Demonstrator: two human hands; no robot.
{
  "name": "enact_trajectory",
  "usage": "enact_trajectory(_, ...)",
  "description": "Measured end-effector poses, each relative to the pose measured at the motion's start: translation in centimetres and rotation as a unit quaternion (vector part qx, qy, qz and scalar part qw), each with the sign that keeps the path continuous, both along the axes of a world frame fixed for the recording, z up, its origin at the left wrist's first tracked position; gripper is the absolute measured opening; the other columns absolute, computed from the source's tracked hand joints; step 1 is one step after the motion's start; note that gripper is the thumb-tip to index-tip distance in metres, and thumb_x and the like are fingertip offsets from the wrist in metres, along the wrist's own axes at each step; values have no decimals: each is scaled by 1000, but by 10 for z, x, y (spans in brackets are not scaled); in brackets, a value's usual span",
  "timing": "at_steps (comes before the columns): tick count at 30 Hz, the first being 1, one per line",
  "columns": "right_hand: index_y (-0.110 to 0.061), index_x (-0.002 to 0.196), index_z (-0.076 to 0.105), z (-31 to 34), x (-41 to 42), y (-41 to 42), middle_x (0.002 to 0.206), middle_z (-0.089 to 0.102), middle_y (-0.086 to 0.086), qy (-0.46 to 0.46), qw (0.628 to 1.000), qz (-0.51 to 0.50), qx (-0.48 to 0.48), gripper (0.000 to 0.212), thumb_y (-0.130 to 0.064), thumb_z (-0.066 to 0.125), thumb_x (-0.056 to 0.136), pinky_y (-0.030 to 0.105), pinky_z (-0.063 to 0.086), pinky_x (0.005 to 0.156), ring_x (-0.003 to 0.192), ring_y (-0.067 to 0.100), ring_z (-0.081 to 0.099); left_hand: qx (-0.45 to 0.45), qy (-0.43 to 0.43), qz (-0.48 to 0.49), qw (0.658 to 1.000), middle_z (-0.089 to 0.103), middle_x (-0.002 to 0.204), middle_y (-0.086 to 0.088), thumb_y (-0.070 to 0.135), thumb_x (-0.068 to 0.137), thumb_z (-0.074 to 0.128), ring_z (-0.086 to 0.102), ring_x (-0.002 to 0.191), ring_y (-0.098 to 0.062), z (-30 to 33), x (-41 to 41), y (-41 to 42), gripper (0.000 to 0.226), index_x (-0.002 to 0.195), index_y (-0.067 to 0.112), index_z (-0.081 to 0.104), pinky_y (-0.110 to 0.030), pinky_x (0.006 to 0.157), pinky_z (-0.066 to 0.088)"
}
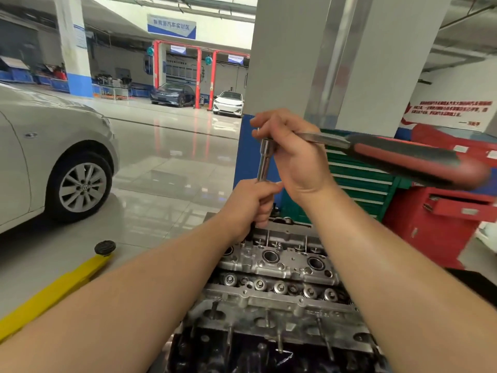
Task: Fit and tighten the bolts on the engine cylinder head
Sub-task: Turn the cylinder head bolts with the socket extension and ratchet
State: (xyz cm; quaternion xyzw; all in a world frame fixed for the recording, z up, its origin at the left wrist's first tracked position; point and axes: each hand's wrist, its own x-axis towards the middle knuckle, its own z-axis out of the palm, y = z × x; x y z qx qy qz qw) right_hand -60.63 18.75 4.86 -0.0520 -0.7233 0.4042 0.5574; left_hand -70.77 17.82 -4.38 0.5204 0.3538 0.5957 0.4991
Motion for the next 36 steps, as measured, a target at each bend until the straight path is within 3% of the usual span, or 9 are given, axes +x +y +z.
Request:
enact_trajectory(6, 0, 84, 66, -3, -11, -4, 99, 68, 25, 181, 915, 260, -248, 43, -33, 46, 104, 49, 54, 93, 108, 46, 66, 24, -8, -5, 1000, 26, 45, 3, 22, 83, 63, 16, 41, -14, -5, -2, -2, 41, 52, 27, 36, -23, 45, 20)
enact_trajectory(9, -5, 79, 72, 0, -4, -2, 93, 72, 17, 165, 912, 229, -298, 43, -29, 48, 105, 43, 59, 80, 98, 39, 72, 25, 6, 6, 1000, 26, 46, 3, 25, 77, 66, 16, 43, -14, -3, 3, -4, 40, 49, 28, 37, -26, 46, 18)
enact_trajectory(14, -9, 99, 77, -8, 5, -14, 107, 74, 8, 16, 997, -76, -22, 29, -26, 54, 104, 52, 57, 90, 111, 33, 68, 34, 9, -12, 999, 26, 45, 1, 28, 83, 67, 18, 41, -16, -6, -4, -1, 45, 51, 25, 36, -26, 46, 20)
enact_trajectory(17, -10, 92, 79, 9, 10, -23, 108, 75, -3, -147, 896, -314, 279, 31, -26, 54, 102, 50, 50, 96, 111, 19, 65, 29, 28, 43, 998, 36, 46, -3, 47, 73, 70, 32, 40, -20, -4, -1, -1, 43, 49, 24, 42, -27, 46, 33)
enact_trajectory(20, -15, 98, 81, 37, 6, -30, 123, 73, -4, -295, 768, -391, 412, 32, -25, 50, 101, 42, 42, 105, 128, 22, 59, 26, 39, 123, 991, 49, 51, -9, 57, 62, 69, 42, 45, -21, -4, 1, 0, 45, 54, 17, 51, -27, 46, 39)
enact_trajectory(24, 0, 89, 72, 46, 9, -24, 93, 68, 12, -374, 772, -302, 416, 20, -9, 56, 97, 41, 47, 82, 90, 29, 62, 23, 22, 127, 991, 42, 47, -5, 52, 58, 69, 34, 39, -18, -5, 4, 0, 42, 58, 17, 47, -21, 39, 30)
enact_trajectory(28, 0, 85, 68, 34, 15, -15, 94, 66, 15, -296, 883, -198, 307, 23, -15, 58, 100, 39, 49, 77, 85, 26, 61, 24, 22, 94, 995, 38, 46, -5, 55, 71, 79, 32, 40, -20, -6, 3, 1, 53, 53, 22, 42, -26, 43, 33)
enact_trajectory(32, -4, 107, 67, 8, 12, -1, 118, 65, 14, -95, 995, -4, -8, 27, -25, 49, 105, 48, 54, 101, 111, 24, 62, 28, 17, 80, 996, 43, 49, -6, 59, 86, 75, 40, 42, -22, -4, 2, 0, 57, 50, 25, 47, -31, 48, 40)
enact_trajectory(36, -1, 86, 71, -4, 14, 12, 110, 70, 21, 117, 923, 242, -276, 47, -35, 46, 106, 53, 55, 95, 107, 42, 67, 27, 22, 27, 999, 41, 47, -7, 53, 90, 70, 37, 41, -21, -3, 4, -1, 55, 54, 20, 44, -29, 48, 37)
